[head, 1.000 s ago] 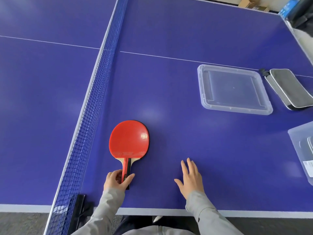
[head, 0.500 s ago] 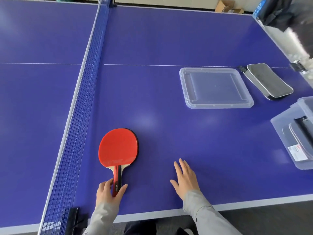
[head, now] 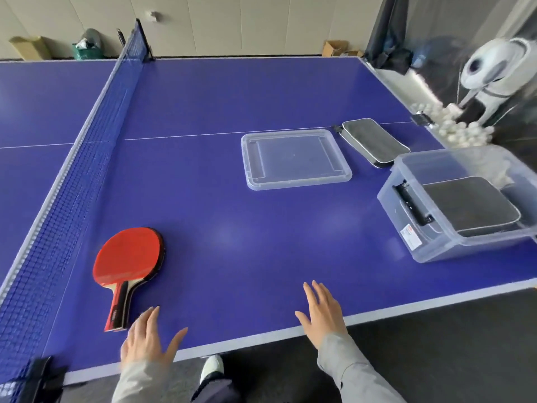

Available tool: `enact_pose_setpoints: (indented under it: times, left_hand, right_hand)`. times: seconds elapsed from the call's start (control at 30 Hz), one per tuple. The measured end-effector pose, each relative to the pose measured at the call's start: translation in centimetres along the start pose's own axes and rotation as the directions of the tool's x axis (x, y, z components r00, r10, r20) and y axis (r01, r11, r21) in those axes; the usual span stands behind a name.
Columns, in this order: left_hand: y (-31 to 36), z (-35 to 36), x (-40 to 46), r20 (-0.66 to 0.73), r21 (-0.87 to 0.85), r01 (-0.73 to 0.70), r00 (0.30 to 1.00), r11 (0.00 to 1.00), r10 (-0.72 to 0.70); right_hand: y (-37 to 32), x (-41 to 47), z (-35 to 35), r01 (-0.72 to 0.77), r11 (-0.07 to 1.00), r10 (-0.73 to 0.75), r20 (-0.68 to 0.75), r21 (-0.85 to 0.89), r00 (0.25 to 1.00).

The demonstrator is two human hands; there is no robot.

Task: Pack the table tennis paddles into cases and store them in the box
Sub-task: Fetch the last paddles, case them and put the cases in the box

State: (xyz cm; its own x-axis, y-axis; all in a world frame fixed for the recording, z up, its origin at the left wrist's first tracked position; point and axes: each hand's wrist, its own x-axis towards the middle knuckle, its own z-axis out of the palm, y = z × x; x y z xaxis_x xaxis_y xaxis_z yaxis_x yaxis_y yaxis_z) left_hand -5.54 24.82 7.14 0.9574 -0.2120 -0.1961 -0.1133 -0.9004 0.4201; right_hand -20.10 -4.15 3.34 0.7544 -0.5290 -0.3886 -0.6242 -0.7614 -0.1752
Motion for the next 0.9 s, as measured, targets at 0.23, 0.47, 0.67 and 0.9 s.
enact_pose_setpoints:
  times: [0.23,0.47,0.67,0.9]
  left_hand:
    - [14.1,6.8,-3.4,0.222,0.272,-0.309,0.942,0.911,0.254]
    - [27.8,10.8,-4.6,0.275,0.297,-0.519,0.851,0.802,0.448]
    - [37.2,13.0,-3.1,0.204,0.254,-0.594,0.804,0.763,0.559]
    - [48.3,17.4,1.3,0.165,0.166,-0.563,0.825,0.809,0.540]
  right_hand:
    - [11.1,-4.5,-2.7,-0.103,0.994,0.105,-0.076,0.037,0.992]
    - [20.3,-5.8,-7.3,-0.194,0.975,0.214,-0.212,0.108,0.954]
    - [27.3,-4.3,-12.6,-0.254,0.957,0.288,-0.365,0.139,0.885]
    - [36.1,0.0,-19.8,-0.207,0.978,0.177,-0.417,-0.027,0.891]
